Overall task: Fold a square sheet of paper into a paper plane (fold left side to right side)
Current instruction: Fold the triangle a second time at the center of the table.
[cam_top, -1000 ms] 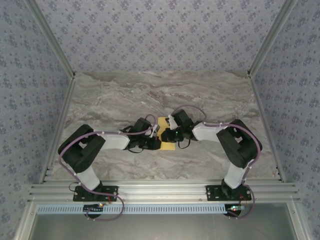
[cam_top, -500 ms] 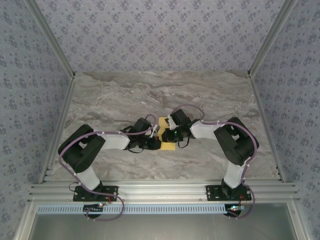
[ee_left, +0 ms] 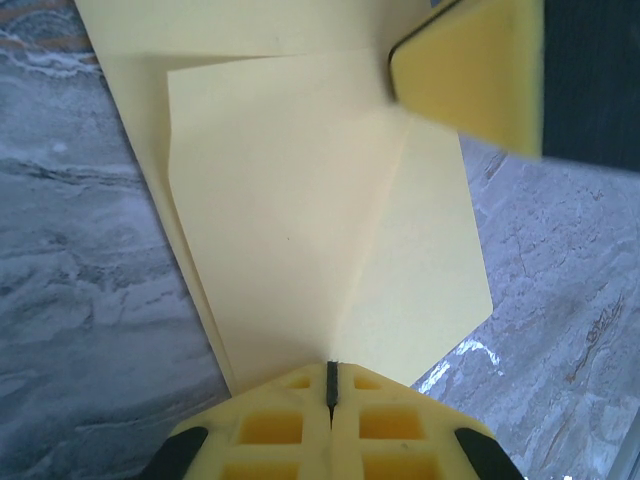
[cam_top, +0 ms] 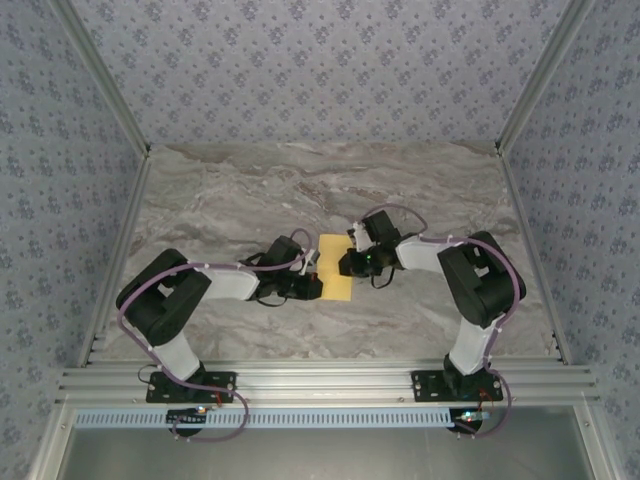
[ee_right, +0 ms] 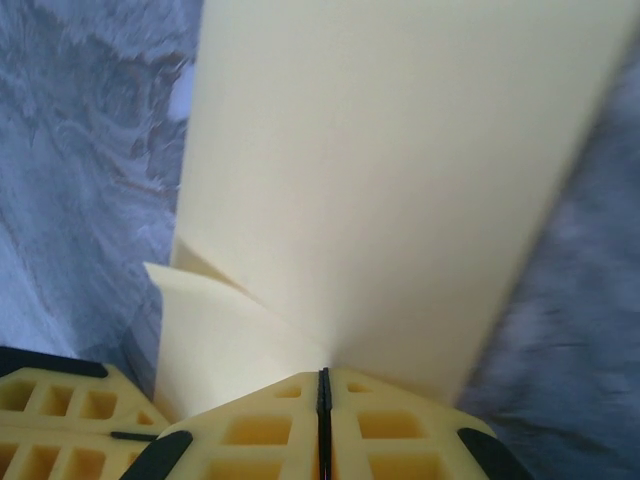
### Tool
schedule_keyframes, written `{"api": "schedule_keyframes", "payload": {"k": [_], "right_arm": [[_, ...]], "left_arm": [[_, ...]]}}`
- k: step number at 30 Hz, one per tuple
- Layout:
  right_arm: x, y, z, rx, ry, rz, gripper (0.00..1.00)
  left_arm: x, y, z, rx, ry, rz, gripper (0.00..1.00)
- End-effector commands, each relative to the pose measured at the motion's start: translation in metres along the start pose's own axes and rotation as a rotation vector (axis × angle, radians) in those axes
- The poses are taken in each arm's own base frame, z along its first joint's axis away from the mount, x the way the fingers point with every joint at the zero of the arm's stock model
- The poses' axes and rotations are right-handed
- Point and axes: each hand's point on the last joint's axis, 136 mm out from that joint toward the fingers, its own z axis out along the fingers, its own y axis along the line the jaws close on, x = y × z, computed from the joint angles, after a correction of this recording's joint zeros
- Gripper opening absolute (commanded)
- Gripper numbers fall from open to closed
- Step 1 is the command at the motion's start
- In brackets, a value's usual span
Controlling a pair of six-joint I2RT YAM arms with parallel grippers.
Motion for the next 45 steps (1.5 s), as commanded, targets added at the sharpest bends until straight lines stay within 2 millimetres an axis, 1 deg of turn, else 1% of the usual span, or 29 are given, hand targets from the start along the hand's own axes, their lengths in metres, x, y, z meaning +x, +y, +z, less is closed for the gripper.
{"api": "schedule_keyframes", "payload": {"k": [1, 4, 7, 11, 13, 15, 18, 21, 24, 26, 29, 33, 36, 39, 42, 45], "right_arm": [[0.001, -0.037, -0.004, 0.092, 0.003, 0.033, 0.08], [-0.001, -0.040, -0.005, 0.087, 0.006, 0.040, 0.08], [0.001, -0.036, -0.001, 0.075, 0.025, 0.037, 0.08], [0.006, -0.038, 0.003, 0.081, 0.043, 0.039, 0.08], [0.003, -0.037, -0.002, 0.081, 0.022, 0.037, 0.08], [-0.006, -0.033, -0.016, 0.089, -0.025, 0.027, 0.08], [-0.019, -0.020, -0.037, 0.077, -0.079, -0.003, 0.09], [-0.021, -0.002, -0.044, 0.031, -0.089, -0.027, 0.09], [-0.014, 0.017, -0.038, -0.009, -0.065, -0.058, 0.09], [-0.004, 0.030, -0.030, -0.035, -0.040, -0.073, 0.09], [0.008, 0.039, -0.021, -0.052, -0.020, -0.082, 0.09], [0.017, 0.039, -0.012, -0.060, -0.004, -0.075, 0.09], [0.018, 0.033, -0.002, -0.046, 0.024, -0.067, 0.09], [0.016, 0.023, 0.005, -0.003, 0.042, -0.054, 0.09], [0.019, 0.015, 0.008, 0.025, 0.065, -0.040, 0.09], [0.027, 0.003, 0.009, 0.077, 0.096, -0.016, 0.08]], "left_arm": [[0.029, 0.021, 0.002, -0.073, 0.086, -0.046, 0.02], [0.029, 0.020, 0.002, -0.070, 0.084, -0.045, 0.02], [0.025, 0.015, 0.000, -0.055, 0.076, -0.039, 0.03], [0.011, -0.002, -0.004, -0.009, 0.058, -0.020, 0.04], [0.007, -0.005, -0.006, -0.016, 0.057, -0.003, 0.04], [0.005, -0.004, -0.007, -0.028, 0.057, 0.004, 0.04], [0.006, -0.002, -0.004, -0.028, 0.062, 0.001, 0.04], [0.007, 0.000, -0.001, -0.025, 0.062, -0.005, 0.04], [0.007, 0.000, -0.001, -0.023, 0.060, -0.005, 0.04], [0.007, -0.001, -0.001, -0.023, 0.060, -0.002, 0.04], [0.007, -0.001, -0.001, -0.025, 0.060, -0.001, 0.04], [0.008, 0.000, 0.000, -0.023, 0.060, -0.003, 0.04], [0.008, 0.001, 0.000, -0.023, 0.060, -0.006, 0.04], [0.007, -0.001, -0.001, -0.018, 0.056, -0.003, 0.04], [0.002, -0.008, -0.004, 0.002, 0.048, 0.002, 0.04], [-0.007, -0.022, -0.009, 0.042, 0.031, 0.016, 0.05]]}}
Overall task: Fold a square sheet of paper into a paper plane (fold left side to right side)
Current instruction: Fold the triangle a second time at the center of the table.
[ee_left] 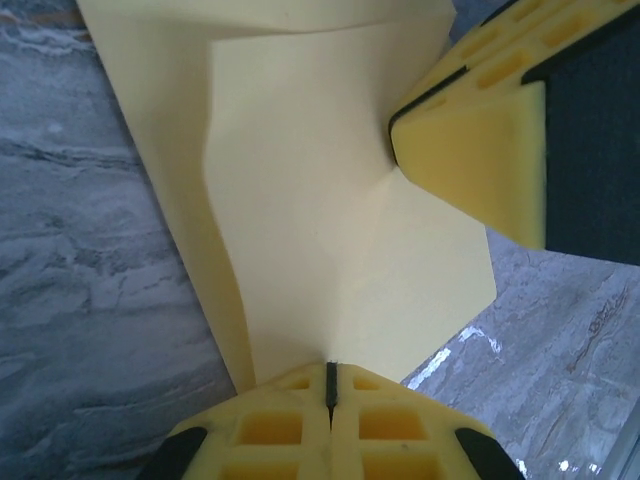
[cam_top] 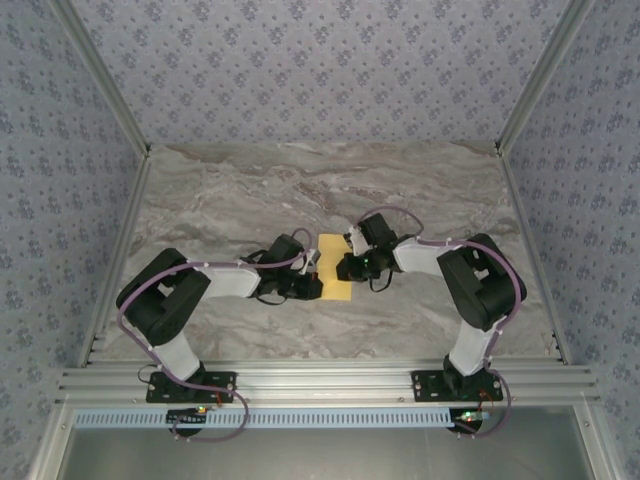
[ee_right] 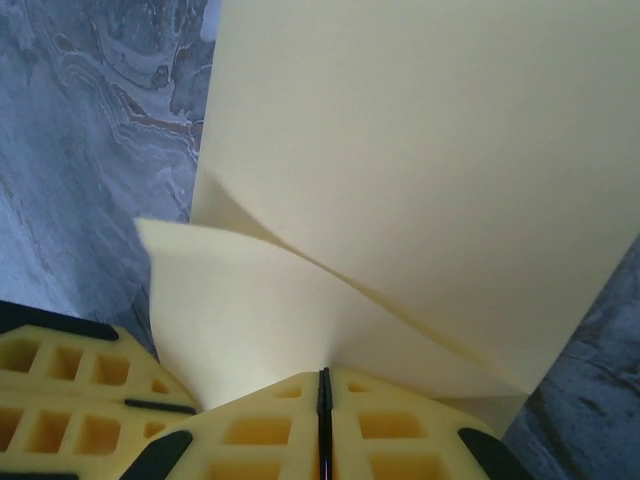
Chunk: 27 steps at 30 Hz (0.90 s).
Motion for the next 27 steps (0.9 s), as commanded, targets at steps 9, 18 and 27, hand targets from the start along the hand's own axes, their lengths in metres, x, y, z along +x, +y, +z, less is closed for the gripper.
{"api": "schedule_keyframes", "payload": {"k": [9, 18, 27], "right_arm": [[0.018, -0.028, 0.005, 0.102, 0.068, 0.074, 0.08], [0.018, -0.027, 0.002, 0.108, 0.074, 0.070, 0.08], [0.021, -0.035, 0.001, 0.158, 0.093, 0.075, 0.08]], "left_arm": [[-0.030, -0.048, -0.012, 0.129, -0.018, 0.066, 0.05], [-0.026, -0.029, 0.010, 0.073, 0.034, 0.058, 0.05], [-0.010, -0.002, 0.010, -0.054, 0.087, 0.080, 0.05]]}}
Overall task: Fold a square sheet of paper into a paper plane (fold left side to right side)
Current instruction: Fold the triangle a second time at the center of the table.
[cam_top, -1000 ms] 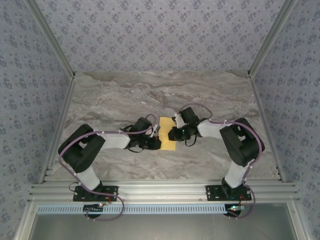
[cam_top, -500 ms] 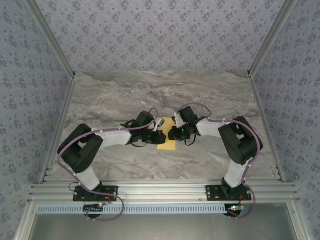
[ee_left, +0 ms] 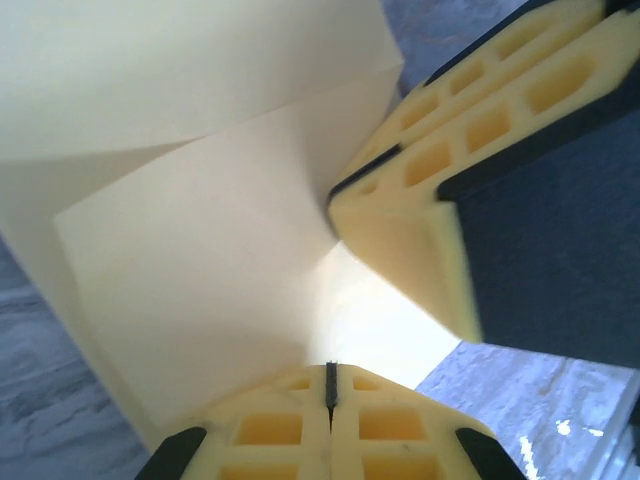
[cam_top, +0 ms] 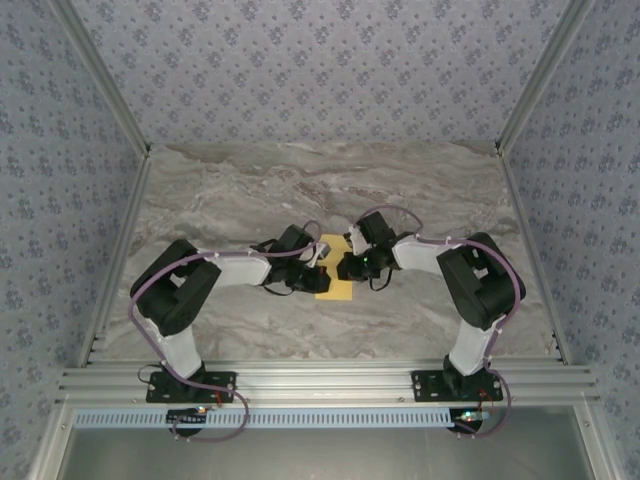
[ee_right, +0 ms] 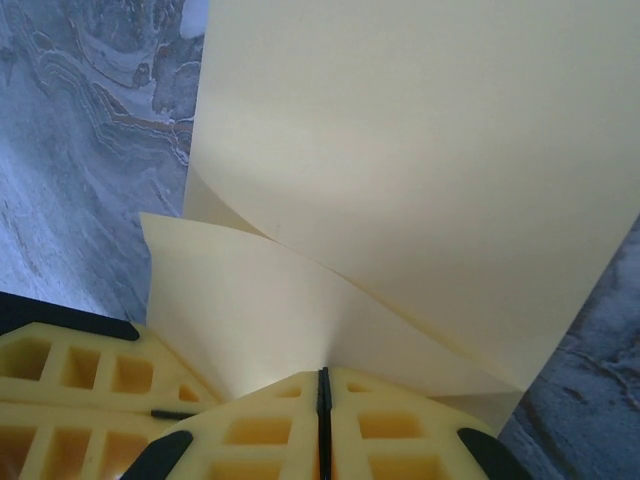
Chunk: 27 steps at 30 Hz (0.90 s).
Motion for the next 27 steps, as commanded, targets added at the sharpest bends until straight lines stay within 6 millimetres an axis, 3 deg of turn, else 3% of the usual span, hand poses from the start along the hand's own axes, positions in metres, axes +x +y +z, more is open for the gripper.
{"api": "schedule_keyframes", "payload": {"k": [1, 27], "right_arm": [[0.020, -0.032, 0.003, 0.137, 0.077, 0.056, 0.08], [0.019, -0.036, 0.004, 0.156, 0.097, 0.064, 0.08]], "left_arm": [[0.006, 0.008, -0.002, -0.060, 0.030, 0.033, 0.04], [0.060, 0.035, -0.022, -0.136, 0.086, -0.005, 0.04]]}}
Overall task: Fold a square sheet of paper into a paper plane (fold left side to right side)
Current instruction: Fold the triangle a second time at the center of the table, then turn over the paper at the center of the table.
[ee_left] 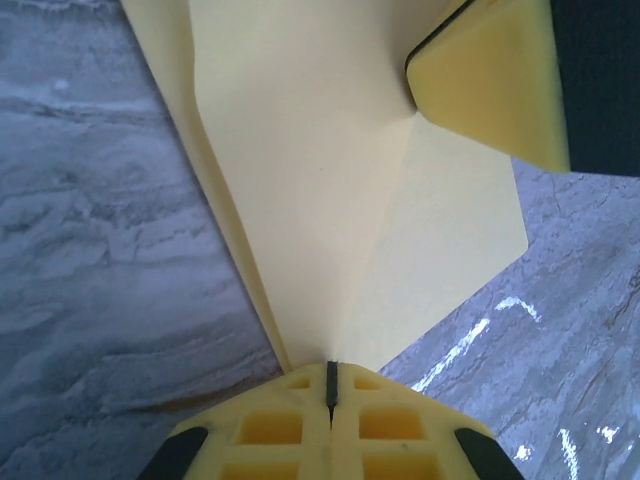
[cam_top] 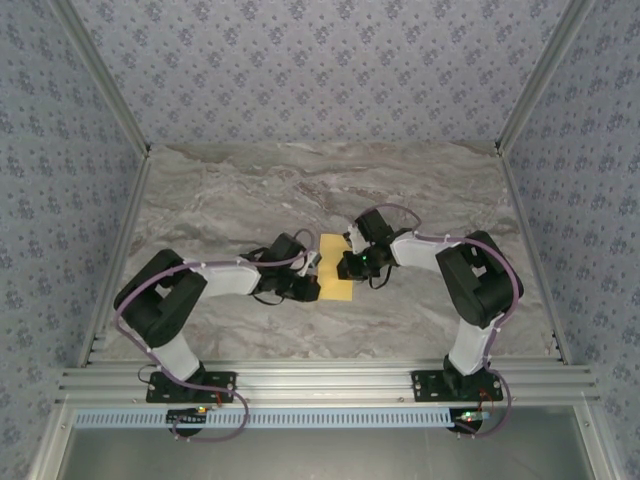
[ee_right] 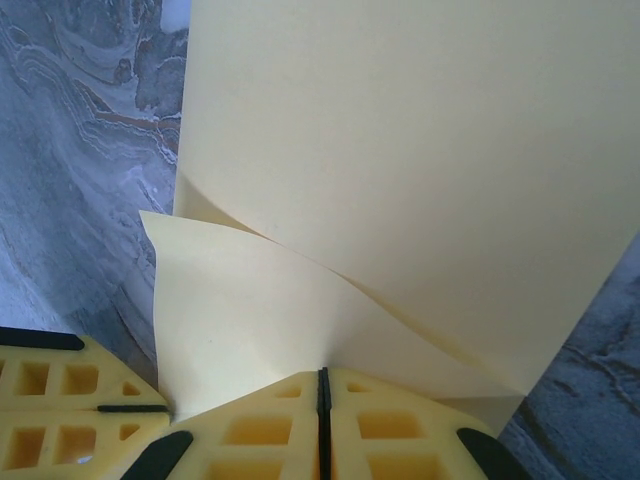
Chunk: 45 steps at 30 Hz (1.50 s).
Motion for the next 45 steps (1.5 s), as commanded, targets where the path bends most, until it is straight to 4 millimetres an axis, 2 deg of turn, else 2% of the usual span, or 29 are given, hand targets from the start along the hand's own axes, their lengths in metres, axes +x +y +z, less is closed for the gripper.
{"api": "schedule_keyframes", "payload": {"k": [1, 5, 8, 10, 12, 13, 16, 18, 22, 28, 32, 39, 45], "right_arm": [[0.017, -0.033, 0.005, 0.124, 0.064, 0.047, 0.08], [0.014, -0.027, 0.004, 0.098, 0.050, 0.036, 0.08], [0.003, -0.011, -0.002, 0.029, -0.002, 0.010, 0.11], [-0.011, 0.002, -0.014, -0.023, -0.070, -0.013, 0.14], [-0.023, 0.012, -0.030, -0.054, -0.142, -0.032, 0.20], [-0.028, 0.014, -0.039, -0.064, -0.182, -0.037, 0.27], [-0.035, 0.014, -0.062, -0.077, -0.270, -0.044, 0.42], [-0.033, 0.009, -0.073, -0.064, -0.300, -0.043, 0.49], [-0.020, -0.003, -0.081, -0.061, -0.329, -0.018, 0.56], [-0.002, -0.009, -0.083, -0.068, -0.330, -0.005, 0.57], [0.004, -0.008, -0.082, -0.079, -0.315, -0.003, 0.58], [0.003, 0.003, -0.074, -0.146, -0.288, 0.011, 0.63], [-0.004, 0.016, -0.058, -0.204, -0.254, 0.034, 0.63]], "left_arm": [[0.033, 0.020, -0.004, -0.076, 0.086, -0.038, 0.03], [0.037, 0.022, -0.008, -0.075, 0.082, -0.047, 0.03], [0.034, 0.020, -0.013, -0.055, 0.060, -0.056, 0.03], [0.026, 0.015, -0.021, -0.015, 0.020, -0.071, 0.04], [0.015, 0.009, -0.029, 0.021, -0.027, -0.079, 0.07], [0.009, 0.005, -0.034, 0.040, -0.052, -0.079, 0.10], [-0.013, -0.006, -0.044, 0.096, -0.125, -0.076, 0.23], [-0.029, -0.014, -0.046, 0.134, -0.162, -0.071, 0.30], [-0.057, -0.024, -0.042, 0.166, -0.198, -0.056, 0.45], [-0.079, -0.022, -0.018, 0.166, -0.173, -0.056, 0.50], [-0.083, -0.016, -0.007, 0.142, -0.160, -0.060, 0.47], [-0.081, -0.004, -0.015, 0.084, -0.196, -0.065, 0.12], [-0.080, -0.002, -0.024, 0.077, -0.217, -0.067, 0.07]]}}
